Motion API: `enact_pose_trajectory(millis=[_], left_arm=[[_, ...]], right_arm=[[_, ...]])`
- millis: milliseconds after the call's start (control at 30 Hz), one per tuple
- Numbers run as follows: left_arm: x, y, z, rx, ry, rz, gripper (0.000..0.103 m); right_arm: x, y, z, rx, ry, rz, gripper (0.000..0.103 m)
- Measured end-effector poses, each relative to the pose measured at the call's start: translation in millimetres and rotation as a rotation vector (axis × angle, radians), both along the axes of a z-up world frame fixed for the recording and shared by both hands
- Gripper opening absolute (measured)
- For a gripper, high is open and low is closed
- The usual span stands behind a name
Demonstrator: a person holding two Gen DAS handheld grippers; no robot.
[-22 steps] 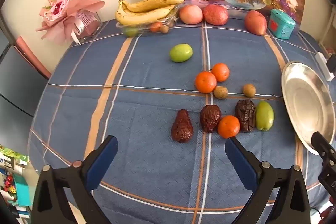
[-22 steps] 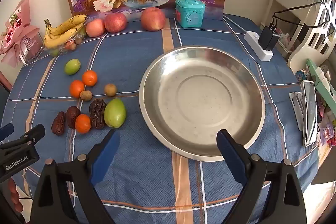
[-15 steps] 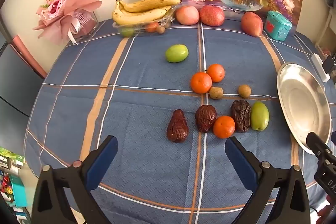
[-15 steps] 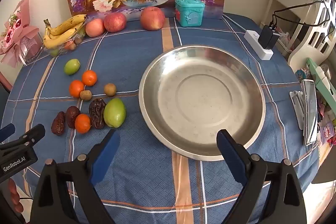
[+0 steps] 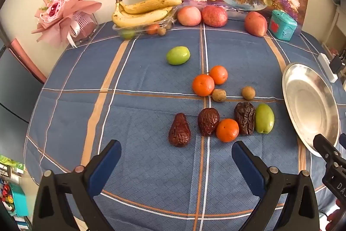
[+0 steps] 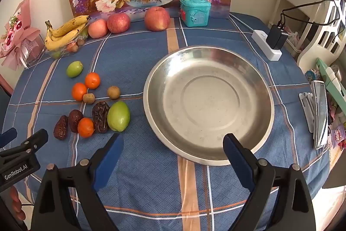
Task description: Organize fruits
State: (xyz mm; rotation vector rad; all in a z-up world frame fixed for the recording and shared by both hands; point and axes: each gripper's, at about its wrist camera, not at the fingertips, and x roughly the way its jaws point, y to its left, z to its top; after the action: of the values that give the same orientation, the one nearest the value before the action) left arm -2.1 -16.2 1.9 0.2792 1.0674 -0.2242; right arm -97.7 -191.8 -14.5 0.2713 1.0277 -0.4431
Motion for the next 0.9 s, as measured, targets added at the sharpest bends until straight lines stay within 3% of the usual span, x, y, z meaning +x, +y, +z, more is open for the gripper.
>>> enact_pose_trajectory(millis=[900], left_arm=[[-2,5,-1,0.002,-0.003,-0.017,0.103]], right_arm=[[1,-1,-2,0.003,0.004,0.005,0.093]])
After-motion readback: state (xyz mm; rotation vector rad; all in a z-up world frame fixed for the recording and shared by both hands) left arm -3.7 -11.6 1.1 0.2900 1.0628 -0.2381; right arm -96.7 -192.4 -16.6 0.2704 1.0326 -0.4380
